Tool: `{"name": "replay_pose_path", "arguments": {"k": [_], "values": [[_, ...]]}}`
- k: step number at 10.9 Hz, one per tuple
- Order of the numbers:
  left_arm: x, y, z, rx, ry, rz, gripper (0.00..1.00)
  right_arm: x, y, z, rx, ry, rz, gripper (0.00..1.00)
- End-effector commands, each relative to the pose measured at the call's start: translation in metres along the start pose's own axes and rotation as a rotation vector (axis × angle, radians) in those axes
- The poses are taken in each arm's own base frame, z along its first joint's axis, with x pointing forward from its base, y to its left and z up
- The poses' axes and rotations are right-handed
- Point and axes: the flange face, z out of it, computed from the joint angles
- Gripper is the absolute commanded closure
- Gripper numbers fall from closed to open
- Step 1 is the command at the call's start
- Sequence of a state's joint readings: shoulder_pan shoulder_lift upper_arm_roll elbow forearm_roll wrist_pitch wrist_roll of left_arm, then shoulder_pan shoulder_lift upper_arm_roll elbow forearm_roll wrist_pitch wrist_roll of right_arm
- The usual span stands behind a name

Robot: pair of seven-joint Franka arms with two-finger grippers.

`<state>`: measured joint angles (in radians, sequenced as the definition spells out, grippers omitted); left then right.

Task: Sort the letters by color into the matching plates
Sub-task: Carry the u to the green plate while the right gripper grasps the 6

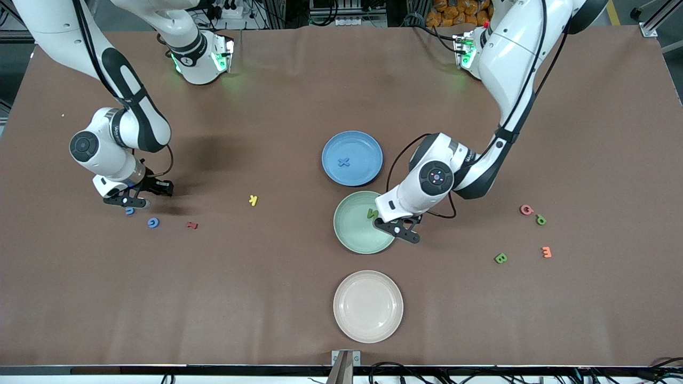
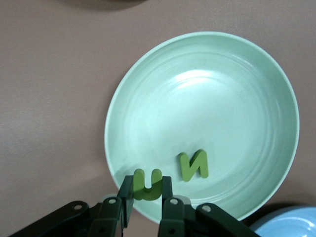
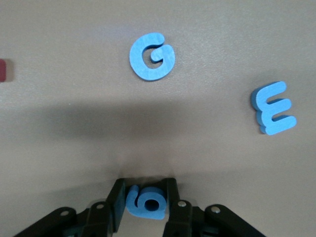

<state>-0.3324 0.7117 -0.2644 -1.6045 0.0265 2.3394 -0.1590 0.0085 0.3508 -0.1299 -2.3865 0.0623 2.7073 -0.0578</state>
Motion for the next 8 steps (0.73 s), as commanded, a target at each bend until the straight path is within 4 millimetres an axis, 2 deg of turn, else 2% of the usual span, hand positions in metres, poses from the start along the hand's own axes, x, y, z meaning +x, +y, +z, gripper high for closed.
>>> {"name": "replay_pose_path", "arguments": {"k": [1,2,3,4,5,6,7,8], "values": [[0.009,0.019,0.022,0.051,0.02,-0.008,1.0,-0.008,-0.006,0.009,0.009,-0.009,0.0,0.65],[0.007,0.024,0.03,0.076,0.019,-0.012,1.0,-0.008,-0.006,0.009,0.009,-0.009,-0.002,0.65],[0.006,0.022,0.033,0.093,0.02,-0.038,0.91,-0.008,-0.006,0.009,0.009,-0.009,-0.002,0.67],[0.007,0.02,0.032,0.095,0.021,-0.04,0.58,-0.008,-0.006,0.009,0.009,-0.009,-0.003,0.69],[0.007,0.018,0.031,0.095,0.022,-0.035,0.44,-0.006,-0.009,0.007,0.01,-0.009,-0.009,0.71],[0.008,0.015,0.03,0.098,0.025,-0.037,0.22,-0.003,-0.012,0.001,0.012,-0.004,-0.017,0.72],[0.01,0.012,0.025,0.097,0.031,-0.041,0.14,0.001,-0.022,-0.007,0.019,-0.009,-0.033,0.73],[0.013,0.004,0.018,0.098,0.04,-0.046,0.12,0.005,-0.028,-0.017,0.026,-0.027,-0.038,0.73]]}}
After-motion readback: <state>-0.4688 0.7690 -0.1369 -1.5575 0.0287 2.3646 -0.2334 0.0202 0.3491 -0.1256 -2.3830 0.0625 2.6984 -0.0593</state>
